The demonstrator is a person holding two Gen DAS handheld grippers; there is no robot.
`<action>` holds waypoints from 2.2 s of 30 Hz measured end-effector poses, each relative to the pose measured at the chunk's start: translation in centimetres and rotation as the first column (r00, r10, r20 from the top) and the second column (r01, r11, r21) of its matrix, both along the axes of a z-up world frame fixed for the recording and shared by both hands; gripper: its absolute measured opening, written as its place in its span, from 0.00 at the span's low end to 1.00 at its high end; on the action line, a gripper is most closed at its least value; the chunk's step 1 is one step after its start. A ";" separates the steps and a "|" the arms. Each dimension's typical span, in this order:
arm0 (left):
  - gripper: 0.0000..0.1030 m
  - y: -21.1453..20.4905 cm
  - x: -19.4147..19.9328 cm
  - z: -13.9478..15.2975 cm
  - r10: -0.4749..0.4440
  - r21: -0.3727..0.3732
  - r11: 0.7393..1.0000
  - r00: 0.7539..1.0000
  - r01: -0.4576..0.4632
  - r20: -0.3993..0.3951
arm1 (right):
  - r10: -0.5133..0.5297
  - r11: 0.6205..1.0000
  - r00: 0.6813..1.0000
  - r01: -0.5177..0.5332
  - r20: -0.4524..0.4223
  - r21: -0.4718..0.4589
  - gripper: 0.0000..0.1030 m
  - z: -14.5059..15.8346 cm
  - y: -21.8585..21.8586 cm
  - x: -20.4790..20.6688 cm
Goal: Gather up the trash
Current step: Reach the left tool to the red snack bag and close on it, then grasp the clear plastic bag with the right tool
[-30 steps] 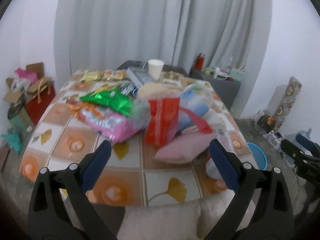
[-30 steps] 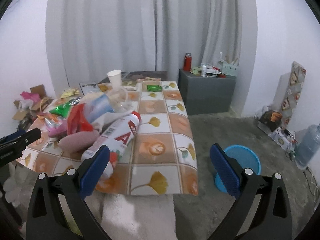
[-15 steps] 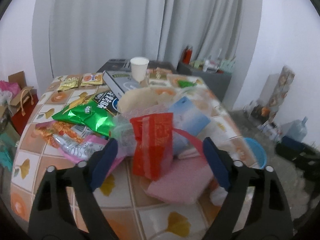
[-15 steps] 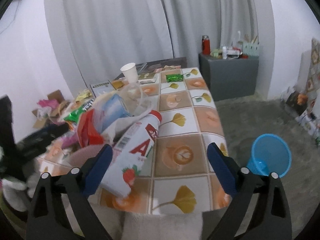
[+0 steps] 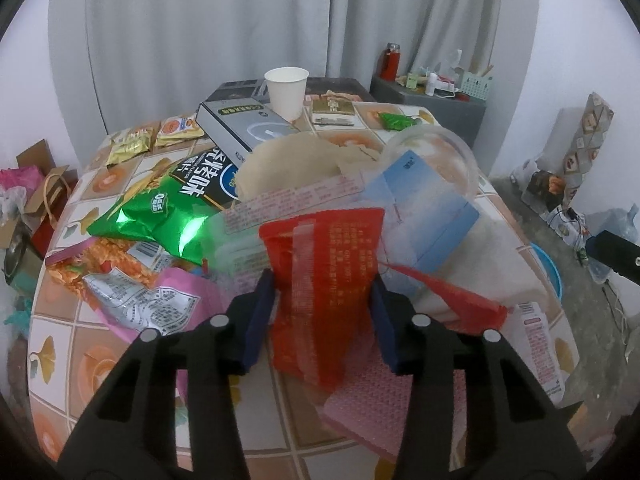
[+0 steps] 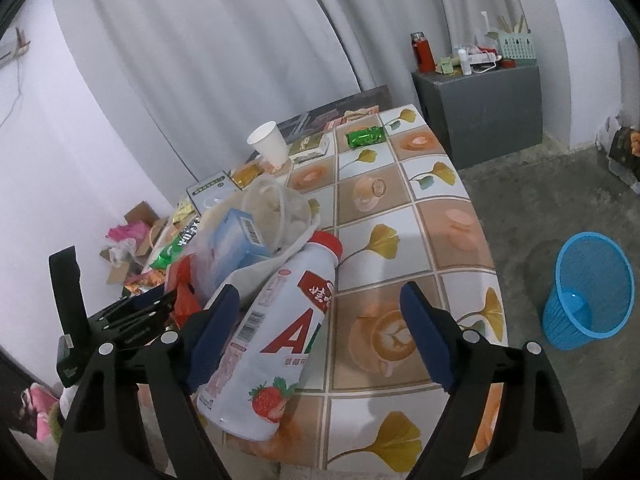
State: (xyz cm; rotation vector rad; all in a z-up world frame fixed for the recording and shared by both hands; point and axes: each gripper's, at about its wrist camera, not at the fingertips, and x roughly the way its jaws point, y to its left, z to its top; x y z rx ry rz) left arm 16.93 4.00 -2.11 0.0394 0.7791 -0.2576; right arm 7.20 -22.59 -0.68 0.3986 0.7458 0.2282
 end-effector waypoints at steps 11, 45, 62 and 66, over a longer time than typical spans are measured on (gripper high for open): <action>0.30 2.6 -2.6 2.6 0.022 -0.125 0.992 0.993 -0.008 0.114 | 0.054 0.998 0.997 -0.053 0.046 -0.027 0.72 2.7 1.2 0.6; 0.31 15.9 -7.7 2.9 0.214 -0.389 0.913 0.956 -0.122 0.202 | 0.718 0.254 0.576 -0.740 -0.392 -0.623 0.79 0.0 25.0 11.4; 0.31 16.5 -8.0 3.0 0.235 -0.398 0.907 0.951 -0.141 0.198 | 0.717 0.326 0.599 -0.741 -0.358 -0.586 0.10 0.6 24.2 10.4; 0.31 17.1 -8.5 3.2 0.259 -0.390 0.906 0.945 -0.165 0.202 | 0.727 0.381 0.612 -0.736 -0.310 -0.560 0.06 1.7 23.6 10.0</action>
